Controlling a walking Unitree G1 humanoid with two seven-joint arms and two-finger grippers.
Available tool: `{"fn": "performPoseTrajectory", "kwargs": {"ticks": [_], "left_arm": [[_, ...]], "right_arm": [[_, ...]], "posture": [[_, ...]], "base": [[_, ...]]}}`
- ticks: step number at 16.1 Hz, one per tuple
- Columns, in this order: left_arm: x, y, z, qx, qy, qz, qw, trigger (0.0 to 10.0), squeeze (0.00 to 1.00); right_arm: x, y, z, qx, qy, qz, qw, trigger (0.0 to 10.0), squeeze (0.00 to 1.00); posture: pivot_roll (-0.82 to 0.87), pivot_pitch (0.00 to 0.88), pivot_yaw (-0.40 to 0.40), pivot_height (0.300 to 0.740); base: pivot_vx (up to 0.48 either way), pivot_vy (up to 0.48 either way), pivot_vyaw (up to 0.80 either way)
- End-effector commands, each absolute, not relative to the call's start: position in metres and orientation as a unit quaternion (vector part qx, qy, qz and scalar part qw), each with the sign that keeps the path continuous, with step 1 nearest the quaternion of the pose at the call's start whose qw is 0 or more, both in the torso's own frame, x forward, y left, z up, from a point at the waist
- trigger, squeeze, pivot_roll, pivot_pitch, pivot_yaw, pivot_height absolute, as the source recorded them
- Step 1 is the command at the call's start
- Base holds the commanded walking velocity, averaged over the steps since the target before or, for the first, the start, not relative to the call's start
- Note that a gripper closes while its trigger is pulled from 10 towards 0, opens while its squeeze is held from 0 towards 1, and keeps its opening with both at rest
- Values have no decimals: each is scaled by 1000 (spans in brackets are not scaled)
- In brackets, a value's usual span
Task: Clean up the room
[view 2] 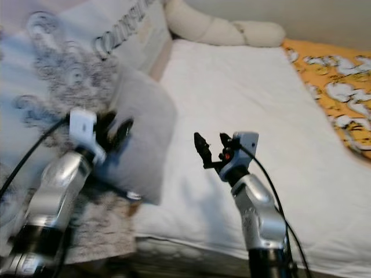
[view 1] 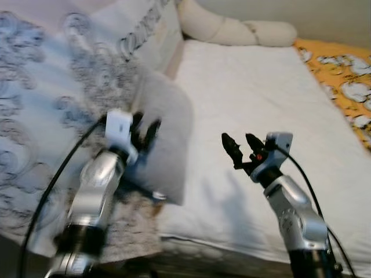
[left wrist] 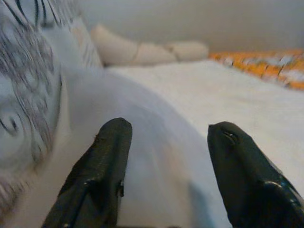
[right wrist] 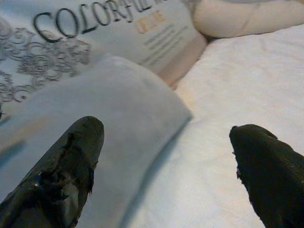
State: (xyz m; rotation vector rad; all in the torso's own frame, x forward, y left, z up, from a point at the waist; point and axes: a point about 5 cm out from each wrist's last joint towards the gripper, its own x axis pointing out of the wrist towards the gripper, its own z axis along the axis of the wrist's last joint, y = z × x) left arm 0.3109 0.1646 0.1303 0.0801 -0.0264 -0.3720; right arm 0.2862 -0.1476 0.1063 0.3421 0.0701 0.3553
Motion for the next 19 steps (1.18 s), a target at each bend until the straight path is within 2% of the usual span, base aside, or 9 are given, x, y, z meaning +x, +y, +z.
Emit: {"fn": "performPoseTrajectory", "kwargs": {"ticks": [1, 3, 4, 8, 13, 14, 15, 16, 19], "left_arm": [[301, 166, 129, 60, -2, -175, 983, 10000, 1000], [291, 173, 123, 65, 17, -172, 983, 10000, 1000], [291, 179, 121, 94, 22, -150, 984, 10000, 1000], [287, 180, 119, 59, 39, -111, 991, 10000, 1000], [287, 179, 115, 65, 49, -99, 992, 10000, 1000], [287, 179, 115, 66, 52, -98, 992, 10000, 1000], [286, 177, 112, 71, 57, -100, 991, 10000, 1000], [286, 174, 110, 77, 60, -103, 990, 10000, 1000], [286, 174, 106, 62, 63, -94, 992, 10000, 1000]], "right_arm": [[277, -152, 101, 163, 33, 138, 976, 10000, 1000], [273, -148, 95, 154, 42, 129, 979, 10000, 1000], [272, -146, 95, 157, 40, 130, 978, 10000, 1000], [270, -149, 92, 143, 43, 105, 983, 10000, 1000], [273, -153, 89, 118, 46, 79, 989, 10000, 1000], [274, -153, 89, 117, 47, 79, 989, 10000, 933], [274, -153, 89, 117, 48, 78, 989, 10000, 502], [275, -154, 87, 117, 51, 75, 989, 10000, 0], [273, -154, 79, 123, 63, 59, 989, 10000, 0]], "posture": [[87, 0, -61, 740], [89, 0, -61, 740], [79, 0, -56, 740], [70, 0, -47, 740], [47, 0, -39, 740], [47, 0, -39, 740], [59, 0, -47, 740], [69, 0, -52, 740], [61, 0, -43, 740]], "base": [[0, -480, 0], [0, -480, 0], [0, -480, 0], [0, -480, 0], [0, -480, 0], [0, -480, 0], [0, -480, 0], [0, -480, 0], [0, -480, 0]]}}
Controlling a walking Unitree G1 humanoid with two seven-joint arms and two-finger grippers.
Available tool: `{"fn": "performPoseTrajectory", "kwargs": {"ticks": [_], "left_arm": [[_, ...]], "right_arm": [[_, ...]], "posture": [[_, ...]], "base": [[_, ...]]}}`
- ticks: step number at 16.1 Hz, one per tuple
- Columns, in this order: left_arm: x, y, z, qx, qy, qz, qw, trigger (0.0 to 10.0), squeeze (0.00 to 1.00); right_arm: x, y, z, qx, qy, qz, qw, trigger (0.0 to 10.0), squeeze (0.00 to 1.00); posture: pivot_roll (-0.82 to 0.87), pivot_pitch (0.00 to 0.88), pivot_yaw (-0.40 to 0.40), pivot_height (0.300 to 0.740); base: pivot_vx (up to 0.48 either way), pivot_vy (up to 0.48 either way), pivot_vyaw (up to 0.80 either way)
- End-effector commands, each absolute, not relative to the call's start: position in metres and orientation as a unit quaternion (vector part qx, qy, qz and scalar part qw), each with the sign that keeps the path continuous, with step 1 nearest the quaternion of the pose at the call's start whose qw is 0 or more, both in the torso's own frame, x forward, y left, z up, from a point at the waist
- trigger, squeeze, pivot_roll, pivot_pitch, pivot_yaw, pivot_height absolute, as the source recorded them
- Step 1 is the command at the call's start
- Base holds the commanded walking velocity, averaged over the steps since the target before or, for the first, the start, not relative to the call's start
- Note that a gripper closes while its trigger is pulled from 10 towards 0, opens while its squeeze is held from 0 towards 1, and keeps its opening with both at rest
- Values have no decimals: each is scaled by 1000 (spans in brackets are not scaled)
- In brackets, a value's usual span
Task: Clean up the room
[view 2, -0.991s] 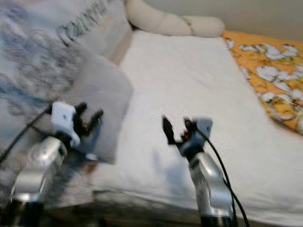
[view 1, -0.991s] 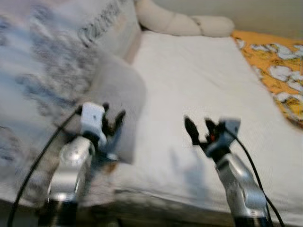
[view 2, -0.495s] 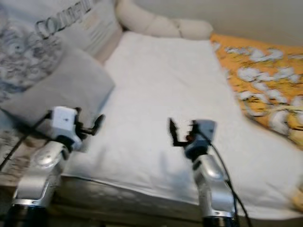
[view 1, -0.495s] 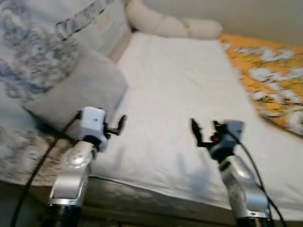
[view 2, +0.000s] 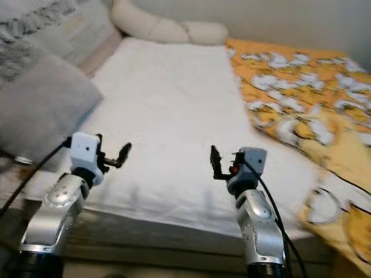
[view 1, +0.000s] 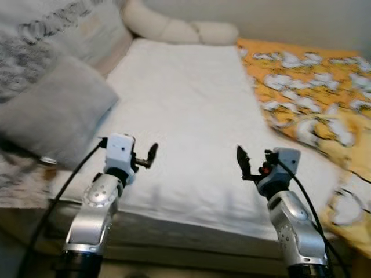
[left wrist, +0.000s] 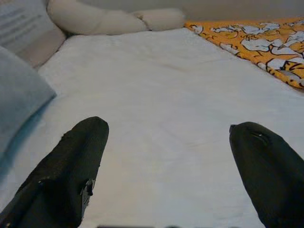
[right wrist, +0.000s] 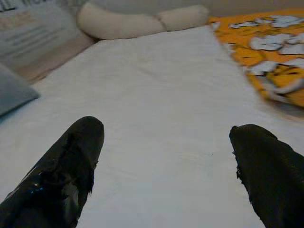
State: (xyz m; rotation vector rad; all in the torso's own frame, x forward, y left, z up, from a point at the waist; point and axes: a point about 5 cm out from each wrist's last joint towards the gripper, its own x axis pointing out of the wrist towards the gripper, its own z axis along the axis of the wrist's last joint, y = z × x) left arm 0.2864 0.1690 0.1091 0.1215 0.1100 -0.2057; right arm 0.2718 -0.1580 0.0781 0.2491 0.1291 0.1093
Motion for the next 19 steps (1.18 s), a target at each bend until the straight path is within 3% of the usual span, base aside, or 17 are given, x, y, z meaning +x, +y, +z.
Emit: {"fn": "performPoseTrajectory", "kwargs": {"ticks": [1, 8, 12, 13, 16, 19], "left_arm": [[285, 174, 105, 60, 64, -91, 992, 10000, 1000], [292, 178, 106, 79, 66, -84, 991, 10000, 1000], [283, 173, 97, 35, 92, -71, 993, 10000, 1000], [282, 174, 102, 81, 85, -88, 989, 10000, 1000], [276, 190, 94, 54, 102, -55, 992, 10000, 1000], [276, 193, 94, 50, 104, -45, 992, 10000, 1000]], "right_arm": [[272, -154, 77, 117, 66, 57, 989, 10000, 0], [282, -157, 76, 102, 64, 41, 992, 10000, 0], [264, -166, 60, 157, 109, 5, 982, 10000, 0], [260, -159, 61, 135, 103, 48, 984, 10000, 0], [261, -160, 64, 130, 94, 36, 986, 10000, 0], [262, -164, 68, 129, 88, 36, 987, 10000, 0]], "posture": [[58, 0, -40, 740], [47, 0, -38, 740], [75, 0, -75, 740], [85, 0, -61, 740], [63, 0, -46, 740], [48, 0, -42, 740]], "base": [[0, -480, 0], [0, -480, 0], [0, -480, 0], [0, -480, 0], [0, -480, 0], [0, -480, 783]]}}
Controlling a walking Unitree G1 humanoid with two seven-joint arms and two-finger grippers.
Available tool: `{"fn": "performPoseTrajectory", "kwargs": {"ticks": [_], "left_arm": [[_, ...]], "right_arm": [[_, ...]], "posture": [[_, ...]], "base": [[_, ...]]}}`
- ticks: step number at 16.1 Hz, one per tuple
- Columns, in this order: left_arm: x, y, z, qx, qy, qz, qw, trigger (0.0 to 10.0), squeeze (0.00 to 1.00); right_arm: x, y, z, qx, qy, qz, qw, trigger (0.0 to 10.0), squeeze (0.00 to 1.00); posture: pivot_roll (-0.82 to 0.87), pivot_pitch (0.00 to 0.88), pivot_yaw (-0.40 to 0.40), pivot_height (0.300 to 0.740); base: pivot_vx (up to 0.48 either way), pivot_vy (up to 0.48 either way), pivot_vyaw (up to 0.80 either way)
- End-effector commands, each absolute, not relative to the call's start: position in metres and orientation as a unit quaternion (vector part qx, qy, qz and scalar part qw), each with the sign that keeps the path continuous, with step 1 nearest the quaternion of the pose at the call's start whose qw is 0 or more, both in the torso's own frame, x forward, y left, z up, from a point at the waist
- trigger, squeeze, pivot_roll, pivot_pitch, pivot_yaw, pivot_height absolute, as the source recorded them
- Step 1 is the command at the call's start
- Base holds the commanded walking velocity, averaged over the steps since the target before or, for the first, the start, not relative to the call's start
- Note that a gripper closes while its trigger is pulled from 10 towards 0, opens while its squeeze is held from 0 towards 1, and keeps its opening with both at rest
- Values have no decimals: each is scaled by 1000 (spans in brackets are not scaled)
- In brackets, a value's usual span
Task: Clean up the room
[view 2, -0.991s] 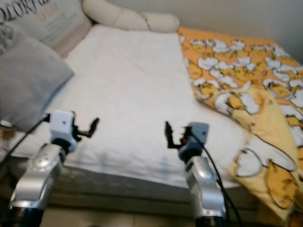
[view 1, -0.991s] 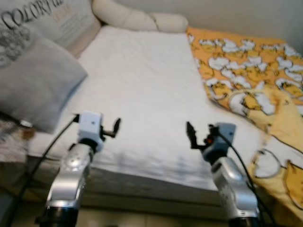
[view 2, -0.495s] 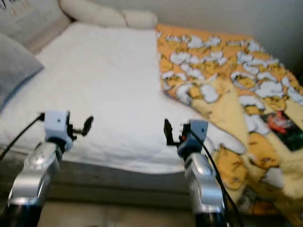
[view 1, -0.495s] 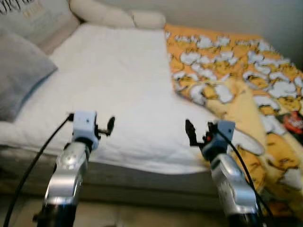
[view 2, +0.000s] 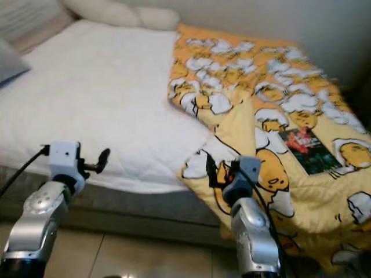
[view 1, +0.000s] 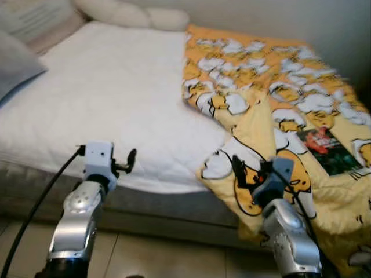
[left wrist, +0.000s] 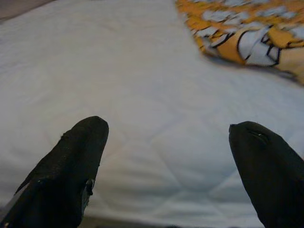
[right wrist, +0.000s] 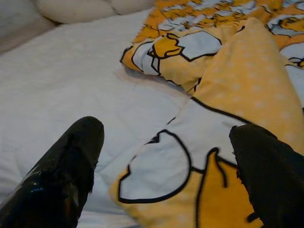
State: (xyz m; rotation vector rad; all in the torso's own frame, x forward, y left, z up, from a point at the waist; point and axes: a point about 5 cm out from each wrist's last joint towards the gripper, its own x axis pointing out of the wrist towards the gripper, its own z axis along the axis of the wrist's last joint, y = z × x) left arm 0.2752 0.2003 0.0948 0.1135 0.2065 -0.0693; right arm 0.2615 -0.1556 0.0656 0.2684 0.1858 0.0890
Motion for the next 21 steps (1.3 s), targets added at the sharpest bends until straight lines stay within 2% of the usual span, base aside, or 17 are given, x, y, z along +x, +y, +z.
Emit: {"fn": "performPoseTrajectory", "kwargs": {"ticks": [1, 6, 10, 12, 21], "left_arm": [[276, 192, 94, 53, 104, -43, 992, 10000, 1000], [283, 190, 104, 66, 85, -40, 993, 10000, 1000], [284, 193, 104, 69, 89, -37, 993, 10000, 1000], [287, 192, 105, 72, 87, -40, 993, 10000, 1000], [298, 189, 110, 92, 77, -51, 992, 10000, 1000]], "right_arm": [[263, -167, 69, 130, 87, 29, 987, 10000, 0], [266, -175, 66, 154, 93, -3, 984, 10000, 0], [267, -163, 63, 150, 100, 12, 984, 10000, 0], [271, -152, 65, 136, 99, 53, 984, 10000, 0], [281, -151, 68, 122, 104, 83, 984, 10000, 0]], "posture": [[48, 0, -47, 740], [35, 0, -25, 740], [48, 0, -20, 740], [51, 0, -20, 740], [43, 0, -16, 740]], "base": [[0, -480, 781], [0, -480, 0], [0, -480, 0], [0, -480, 0], [0, -480, 785]]}}
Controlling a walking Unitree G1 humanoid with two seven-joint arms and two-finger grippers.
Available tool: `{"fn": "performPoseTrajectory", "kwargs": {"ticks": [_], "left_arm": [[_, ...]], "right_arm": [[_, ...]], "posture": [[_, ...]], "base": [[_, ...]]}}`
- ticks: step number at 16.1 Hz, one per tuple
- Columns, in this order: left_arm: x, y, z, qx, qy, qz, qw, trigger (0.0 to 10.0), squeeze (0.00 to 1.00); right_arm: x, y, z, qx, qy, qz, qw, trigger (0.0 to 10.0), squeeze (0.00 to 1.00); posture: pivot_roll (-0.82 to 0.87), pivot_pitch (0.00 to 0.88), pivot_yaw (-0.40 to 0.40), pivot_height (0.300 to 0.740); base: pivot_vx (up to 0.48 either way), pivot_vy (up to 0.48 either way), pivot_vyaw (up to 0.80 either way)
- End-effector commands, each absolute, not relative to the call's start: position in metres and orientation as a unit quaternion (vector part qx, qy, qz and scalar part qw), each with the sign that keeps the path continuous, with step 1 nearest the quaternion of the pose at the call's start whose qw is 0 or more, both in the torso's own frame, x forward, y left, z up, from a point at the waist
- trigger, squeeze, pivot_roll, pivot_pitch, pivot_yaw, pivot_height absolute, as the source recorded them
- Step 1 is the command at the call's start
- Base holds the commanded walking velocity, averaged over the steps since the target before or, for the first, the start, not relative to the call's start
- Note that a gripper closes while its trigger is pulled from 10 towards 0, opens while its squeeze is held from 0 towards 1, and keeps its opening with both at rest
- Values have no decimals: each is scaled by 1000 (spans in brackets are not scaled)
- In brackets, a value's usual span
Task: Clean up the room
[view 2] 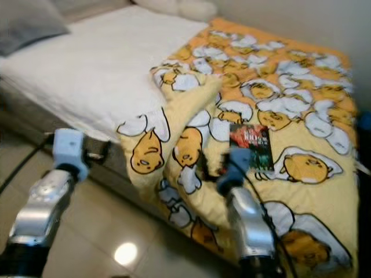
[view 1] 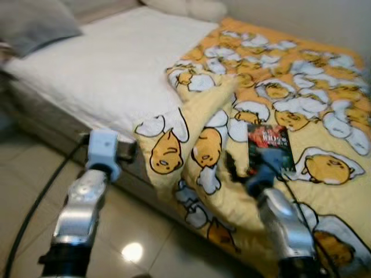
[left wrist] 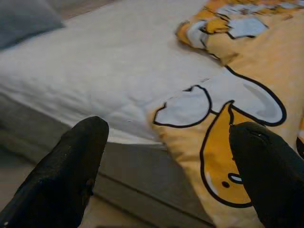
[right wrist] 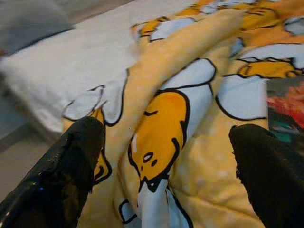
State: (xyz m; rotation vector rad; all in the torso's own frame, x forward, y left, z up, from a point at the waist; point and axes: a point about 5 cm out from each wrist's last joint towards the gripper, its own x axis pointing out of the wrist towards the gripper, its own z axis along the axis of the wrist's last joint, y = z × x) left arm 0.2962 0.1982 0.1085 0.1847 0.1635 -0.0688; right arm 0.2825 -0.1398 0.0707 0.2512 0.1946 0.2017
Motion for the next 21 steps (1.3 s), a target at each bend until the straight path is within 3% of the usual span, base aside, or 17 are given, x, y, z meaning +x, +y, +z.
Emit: {"fn": "performPoseTrajectory", "kwargs": {"ticks": [1, 5, 8, 12, 21], "left_arm": [[298, 189, 110, 92, 77, -51, 991, 10000, 1000], [300, 190, 110, 108, 76, -63, 989, 10000, 1000], [300, 188, 109, 103, 79, -70, 989, 10000, 941], [299, 181, 109, 106, 75, -108, 986, 10000, 957], [296, 177, 107, 105, 81, -139, 981, 10000, 961]], "right_arm": [[281, -151, 67, 122, 104, 83, 984, 10000, 0], [281, -144, 64, 138, 111, 89, 980, 10000, 0], [282, -144, 63, 144, 112, 86, 979, 10000, 0], [285, -147, 63, 142, 114, 75, 980, 10000, 0], [289, -150, 66, 146, 107, 59, 982, 10000, 0]], "posture": [[43, 0, -16, 740], [48, 0, -14, 740], [49, 0, -14, 740], [52, 0, -16, 740], [53, 0, -12, 740]], "base": [[0, -480, 800], [0, -480, 600], [0, 0, 0], [0, 0, 0], [324, 0, -178]]}}
